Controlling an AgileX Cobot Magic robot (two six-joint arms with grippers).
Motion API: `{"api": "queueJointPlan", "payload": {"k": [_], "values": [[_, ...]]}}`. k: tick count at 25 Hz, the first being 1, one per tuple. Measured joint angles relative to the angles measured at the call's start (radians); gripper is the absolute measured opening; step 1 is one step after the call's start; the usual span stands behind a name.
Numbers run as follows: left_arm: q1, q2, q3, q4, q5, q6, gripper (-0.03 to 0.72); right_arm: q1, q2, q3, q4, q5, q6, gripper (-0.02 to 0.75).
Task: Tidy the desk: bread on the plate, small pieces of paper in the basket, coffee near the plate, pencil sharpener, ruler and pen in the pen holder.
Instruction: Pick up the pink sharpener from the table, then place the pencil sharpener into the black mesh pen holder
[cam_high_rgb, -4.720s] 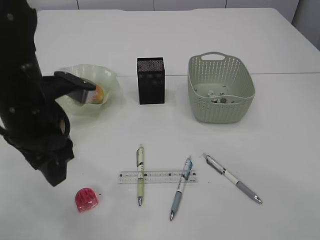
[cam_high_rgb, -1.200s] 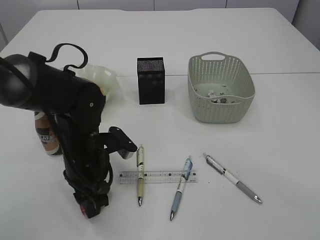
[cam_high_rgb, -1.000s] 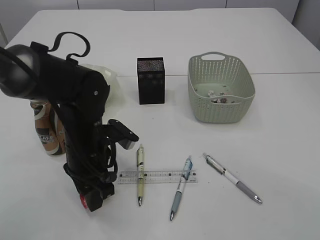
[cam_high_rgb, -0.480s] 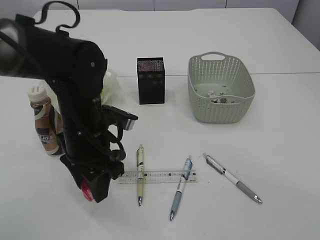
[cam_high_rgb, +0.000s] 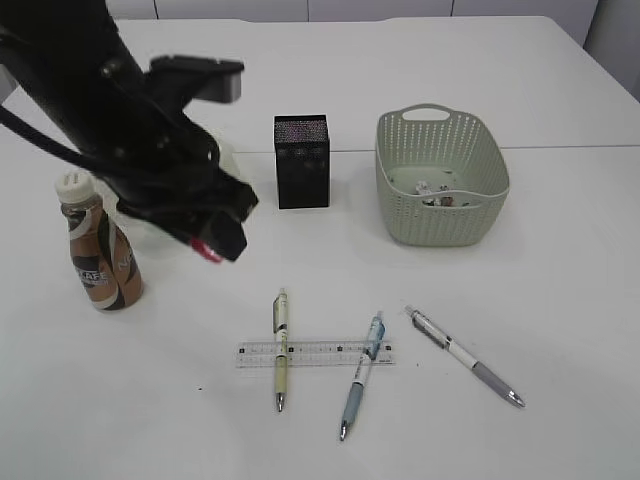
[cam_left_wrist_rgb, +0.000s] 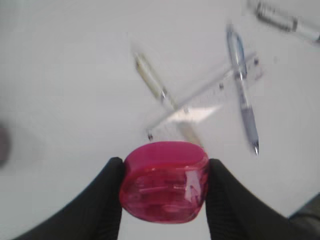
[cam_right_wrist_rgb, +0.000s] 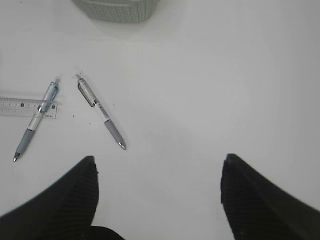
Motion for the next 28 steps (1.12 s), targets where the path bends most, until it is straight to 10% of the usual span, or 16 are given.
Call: {"api": "queueJointPlan", "payload": {"k": [16,28], "values": [[0.073,0.038,0.109,0.177,-0.998,-0.005,0.332,0.000,0.000,0.000,-0.002,0.000,0.000,0.561],[0.088,0.303,-0.008,0.172,-1.305,-0.006,0.332,0.000,0.000,0.000,0.006,0.000,0.000,0.561]]}}
